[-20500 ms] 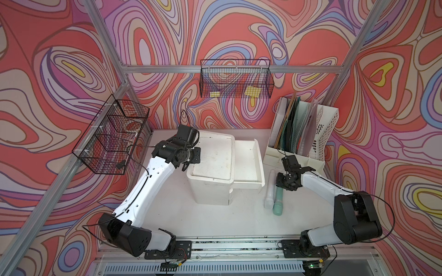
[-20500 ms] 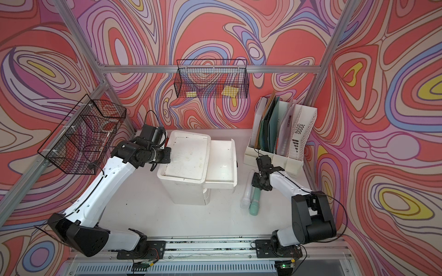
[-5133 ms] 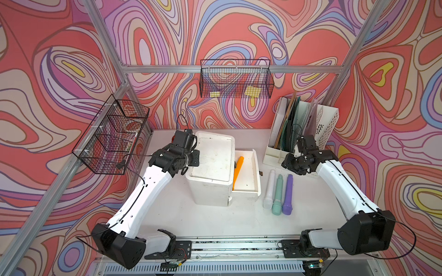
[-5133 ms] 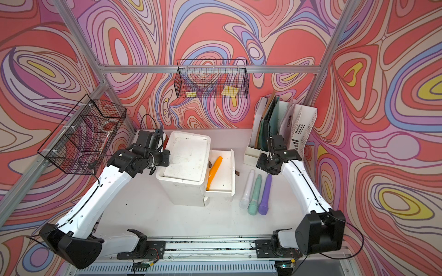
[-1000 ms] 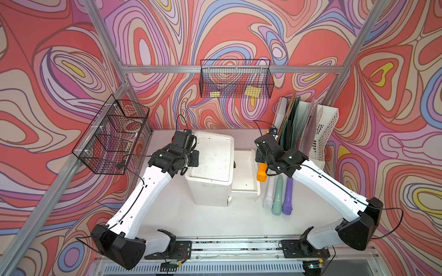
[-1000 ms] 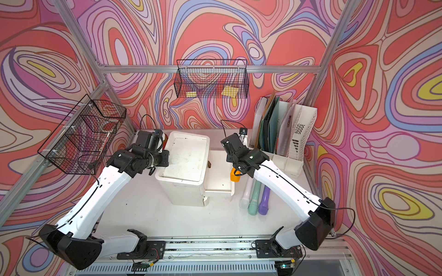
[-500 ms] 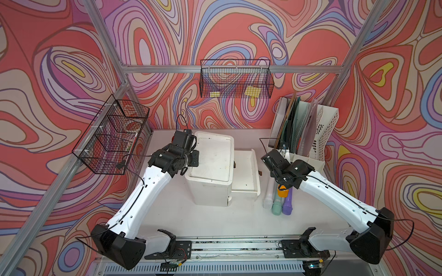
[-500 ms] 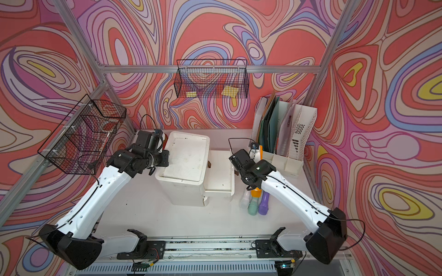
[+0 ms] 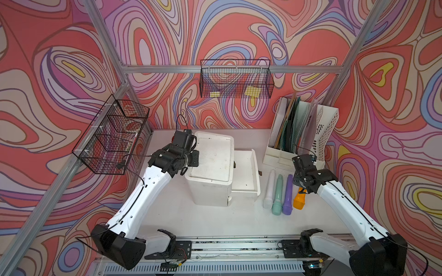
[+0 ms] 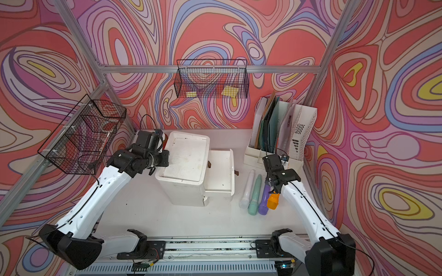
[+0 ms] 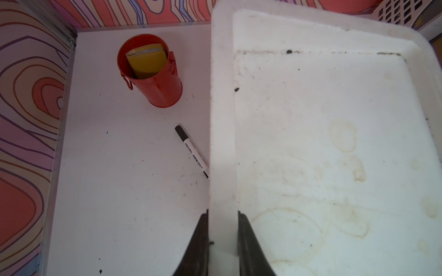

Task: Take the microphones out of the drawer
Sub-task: Place the microphone at the center of the board.

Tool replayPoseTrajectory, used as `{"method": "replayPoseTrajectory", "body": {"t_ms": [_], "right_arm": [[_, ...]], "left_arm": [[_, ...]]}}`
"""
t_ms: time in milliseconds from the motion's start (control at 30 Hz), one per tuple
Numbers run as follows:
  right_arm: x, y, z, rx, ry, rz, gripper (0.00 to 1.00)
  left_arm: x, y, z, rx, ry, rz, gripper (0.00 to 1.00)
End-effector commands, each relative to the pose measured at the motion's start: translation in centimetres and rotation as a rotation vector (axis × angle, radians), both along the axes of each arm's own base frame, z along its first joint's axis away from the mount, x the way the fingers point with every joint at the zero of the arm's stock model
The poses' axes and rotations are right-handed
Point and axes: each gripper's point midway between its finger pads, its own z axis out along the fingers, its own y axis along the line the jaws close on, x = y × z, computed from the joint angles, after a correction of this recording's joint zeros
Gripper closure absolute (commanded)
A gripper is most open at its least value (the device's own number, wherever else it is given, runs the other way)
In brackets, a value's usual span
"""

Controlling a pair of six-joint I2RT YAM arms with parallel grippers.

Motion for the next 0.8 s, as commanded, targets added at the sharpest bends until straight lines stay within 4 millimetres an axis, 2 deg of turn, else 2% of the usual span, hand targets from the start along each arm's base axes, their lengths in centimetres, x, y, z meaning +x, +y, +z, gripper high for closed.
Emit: {"method": "replayPoseTrajectory", "body": {"t_ms": [0,133,333,600,767], "right_arm": [[1.3,0.3,-1.9,0.102,0.048,0.035,0.94],[2.1,-0.9,-3.8,0.155,0.121,0.027,0.93],[2.3,-2.2,-5.6,0.182,0.222,0.015,0.92],[2.4,-1.1,-8.9,0.254,0.349,0.046,0.90],[2.3,-1.1,-10.4,0.262,0.412,0.031,0.87]], "left_arm": [[-2.2,0.7,-1.9,0.053,0.102,-0.032,1.00],[-2.3,0.8,-1.8,0.063,0.100,-0.032,1.00],[-2.2,0.9,-1.8,0.069,0.093,-0.032,1.00],[-2.1,0.9,-1.6,0.068,0.089,-0.032,1.00],[-2.1,1.0,-1.5,0.071,0.085,-0.029,1.00]]}}
